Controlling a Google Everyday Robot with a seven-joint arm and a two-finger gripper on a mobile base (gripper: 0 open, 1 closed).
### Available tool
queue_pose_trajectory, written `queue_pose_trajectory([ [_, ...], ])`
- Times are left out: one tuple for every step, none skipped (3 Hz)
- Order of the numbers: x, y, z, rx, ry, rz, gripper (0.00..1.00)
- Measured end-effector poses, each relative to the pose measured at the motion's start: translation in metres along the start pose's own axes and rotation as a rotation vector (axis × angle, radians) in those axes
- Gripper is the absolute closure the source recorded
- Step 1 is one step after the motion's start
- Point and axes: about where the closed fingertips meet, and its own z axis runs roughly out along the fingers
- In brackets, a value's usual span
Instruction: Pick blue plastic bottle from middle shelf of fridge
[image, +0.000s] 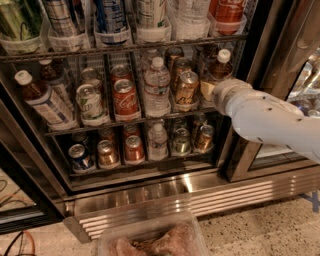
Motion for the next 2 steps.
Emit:
queue_pose_trajectory([
  [-0.0006, 0.0038, -0.0039, -0.008, -0.004, -0.005, 1.00],
  [-0.0024, 0.0074, -0.0075, -0.017, -0.009, -0.016, 1.00],
])
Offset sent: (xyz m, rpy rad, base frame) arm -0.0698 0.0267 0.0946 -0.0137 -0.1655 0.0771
